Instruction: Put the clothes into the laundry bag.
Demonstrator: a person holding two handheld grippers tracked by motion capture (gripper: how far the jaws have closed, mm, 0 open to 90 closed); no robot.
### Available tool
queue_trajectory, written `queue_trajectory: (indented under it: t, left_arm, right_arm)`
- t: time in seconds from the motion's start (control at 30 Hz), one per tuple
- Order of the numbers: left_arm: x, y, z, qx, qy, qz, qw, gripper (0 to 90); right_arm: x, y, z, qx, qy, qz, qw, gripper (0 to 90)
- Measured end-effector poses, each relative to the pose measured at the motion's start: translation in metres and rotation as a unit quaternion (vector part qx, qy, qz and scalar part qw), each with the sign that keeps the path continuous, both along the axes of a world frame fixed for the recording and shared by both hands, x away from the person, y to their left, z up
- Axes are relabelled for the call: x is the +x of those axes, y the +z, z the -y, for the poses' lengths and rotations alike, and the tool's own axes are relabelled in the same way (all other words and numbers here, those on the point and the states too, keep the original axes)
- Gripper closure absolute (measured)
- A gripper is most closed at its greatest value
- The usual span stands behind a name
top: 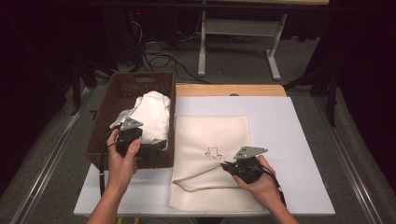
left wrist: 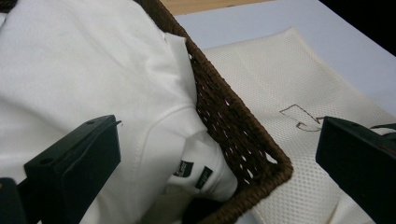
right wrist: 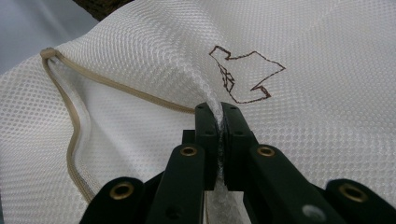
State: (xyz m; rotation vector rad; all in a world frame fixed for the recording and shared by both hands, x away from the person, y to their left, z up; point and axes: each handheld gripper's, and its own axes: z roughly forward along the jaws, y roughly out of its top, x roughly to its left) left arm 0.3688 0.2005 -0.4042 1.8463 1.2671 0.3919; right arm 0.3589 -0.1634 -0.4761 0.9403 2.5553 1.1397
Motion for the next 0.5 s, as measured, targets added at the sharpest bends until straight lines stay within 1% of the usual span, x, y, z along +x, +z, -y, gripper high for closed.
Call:
queue_trajectory:
  t: [0.1, 0.13, 0.2, 0.33, 0.4, 0.5]
  left_arm:
    - [0.014, 0.000, -0.004, -0.015, 0.004, -0.006, 0.9999, 0.1]
    - [0.021, -0.001, -0.005, -0.017, 0.009, -0.012, 0.9997, 0.0]
    - [0.031, -0.001, -0.007, -0.020, 0.011, -0.020, 0.9995, 0.0]
    - [0.048, -0.001, -0.008, -0.014, 0.019, -0.020, 0.9995, 0.0]
    - [0.053, 0.000, -0.008, -0.006, 0.028, -0.018, 0.9994, 0.1]
    - [0.065, 0.000, -0.011, -0.008, 0.037, -0.026, 0.9989, 0.0]
  right_arm:
    - [0.000, 0.000, 0.001, 0.006, 0.000, -0.001, 1.0000, 87.8]
    - [0.001, 0.000, 0.002, 0.005, 0.001, -0.002, 1.0000, 87.8]
    - [0.001, -0.001, 0.002, 0.005, 0.004, -0.002, 1.0000, 87.8]
    - [0.001, -0.001, 0.002, 0.004, 0.006, -0.002, 1.0000, 87.8]
    - [0.001, -0.001, 0.002, 0.005, 0.007, -0.002, 1.0000, 87.8]
    - [0.001, -0.002, 0.002, 0.005, 0.007, -0.003, 1.0000, 87.9]
